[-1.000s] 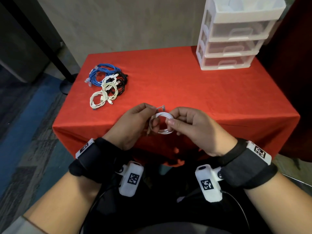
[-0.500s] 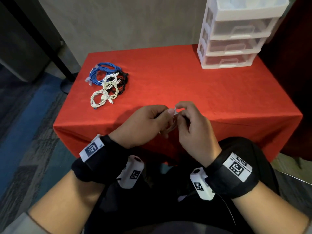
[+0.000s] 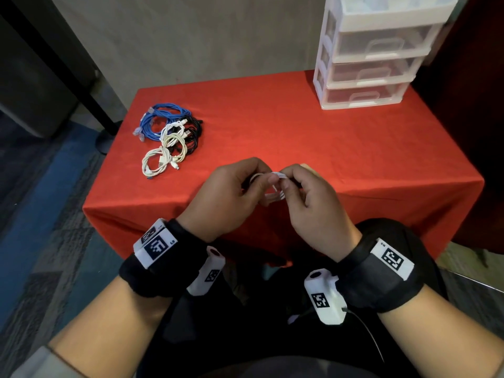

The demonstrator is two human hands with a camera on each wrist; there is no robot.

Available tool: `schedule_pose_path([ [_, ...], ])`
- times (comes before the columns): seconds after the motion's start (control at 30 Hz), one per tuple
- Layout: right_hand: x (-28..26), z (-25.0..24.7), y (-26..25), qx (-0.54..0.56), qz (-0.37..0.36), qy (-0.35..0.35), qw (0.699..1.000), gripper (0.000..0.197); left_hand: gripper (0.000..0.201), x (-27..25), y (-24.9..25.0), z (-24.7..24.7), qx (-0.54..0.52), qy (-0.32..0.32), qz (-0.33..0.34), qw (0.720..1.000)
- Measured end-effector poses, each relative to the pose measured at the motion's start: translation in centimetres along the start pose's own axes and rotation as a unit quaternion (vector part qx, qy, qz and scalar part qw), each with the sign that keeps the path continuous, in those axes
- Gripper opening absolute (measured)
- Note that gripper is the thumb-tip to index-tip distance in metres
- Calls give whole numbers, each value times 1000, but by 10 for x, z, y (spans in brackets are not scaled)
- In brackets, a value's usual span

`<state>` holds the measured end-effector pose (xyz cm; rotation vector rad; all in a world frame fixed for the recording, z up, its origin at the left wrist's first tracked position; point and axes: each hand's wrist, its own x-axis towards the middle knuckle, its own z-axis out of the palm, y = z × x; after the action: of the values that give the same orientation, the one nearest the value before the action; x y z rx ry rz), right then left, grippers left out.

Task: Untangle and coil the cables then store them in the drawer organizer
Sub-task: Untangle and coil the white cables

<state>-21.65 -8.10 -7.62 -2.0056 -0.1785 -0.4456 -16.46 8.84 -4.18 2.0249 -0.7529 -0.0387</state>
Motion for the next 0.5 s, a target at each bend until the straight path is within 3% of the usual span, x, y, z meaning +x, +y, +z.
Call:
schedule_pose_path([
  [0.07, 1, 0, 1, -38, -19, 9, 999, 12, 20, -1, -1, 4, 15, 12, -7, 1000],
  [0.17, 4, -4, 4, -57, -23, -17, 998, 7, 32, -2, 2, 15, -80, 17, -92, 992],
  [0.27, 5, -12, 4, -21, 4, -2, 1000, 21, 39, -1, 6, 21, -155, 39, -163, 974],
  [0.37, 2, -20, 0, 66, 17, 31, 997, 15, 40, 3, 3, 24, -164, 73, -164, 970],
  [0.5, -5, -20, -2, 95, 53, -31, 994, 6, 34, 6, 6, 27, -153, 92, -156, 971],
])
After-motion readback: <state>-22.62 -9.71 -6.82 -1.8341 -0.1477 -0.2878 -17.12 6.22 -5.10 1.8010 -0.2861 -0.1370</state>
